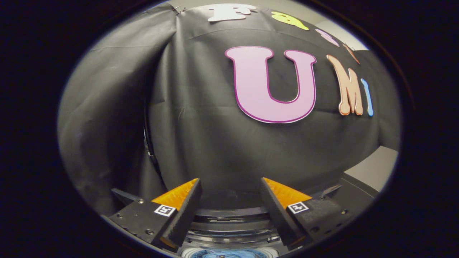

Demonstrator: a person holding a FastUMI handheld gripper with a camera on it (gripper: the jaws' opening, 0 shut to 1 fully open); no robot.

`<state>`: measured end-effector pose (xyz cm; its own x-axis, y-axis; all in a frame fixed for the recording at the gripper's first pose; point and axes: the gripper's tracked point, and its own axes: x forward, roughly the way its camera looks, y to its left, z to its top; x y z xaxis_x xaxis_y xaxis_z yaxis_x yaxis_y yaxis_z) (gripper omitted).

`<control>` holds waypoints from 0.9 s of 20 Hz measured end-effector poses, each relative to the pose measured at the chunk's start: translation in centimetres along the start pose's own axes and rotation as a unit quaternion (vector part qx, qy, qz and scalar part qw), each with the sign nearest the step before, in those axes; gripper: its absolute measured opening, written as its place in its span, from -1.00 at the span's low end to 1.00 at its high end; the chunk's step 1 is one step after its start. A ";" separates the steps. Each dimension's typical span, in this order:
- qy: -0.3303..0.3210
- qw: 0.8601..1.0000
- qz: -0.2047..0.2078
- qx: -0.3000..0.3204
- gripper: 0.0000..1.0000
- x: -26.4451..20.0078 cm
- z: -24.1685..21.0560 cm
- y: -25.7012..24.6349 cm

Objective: Put the clothes into the washing machine and then close the washing machine lid.

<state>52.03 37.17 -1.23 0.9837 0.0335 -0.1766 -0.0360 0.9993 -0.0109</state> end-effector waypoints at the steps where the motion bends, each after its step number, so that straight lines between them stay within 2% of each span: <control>1: -0.004 1.000 0.002 0.000 0.96 -0.6 0.0 0.1; 18: -0.035 0.999 -0.006 -0.001 0.95 -5.2 -0.8 0.3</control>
<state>46.81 37.29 -1.10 0.9939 0.0229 -0.1081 -0.0247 0.9996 -0.0145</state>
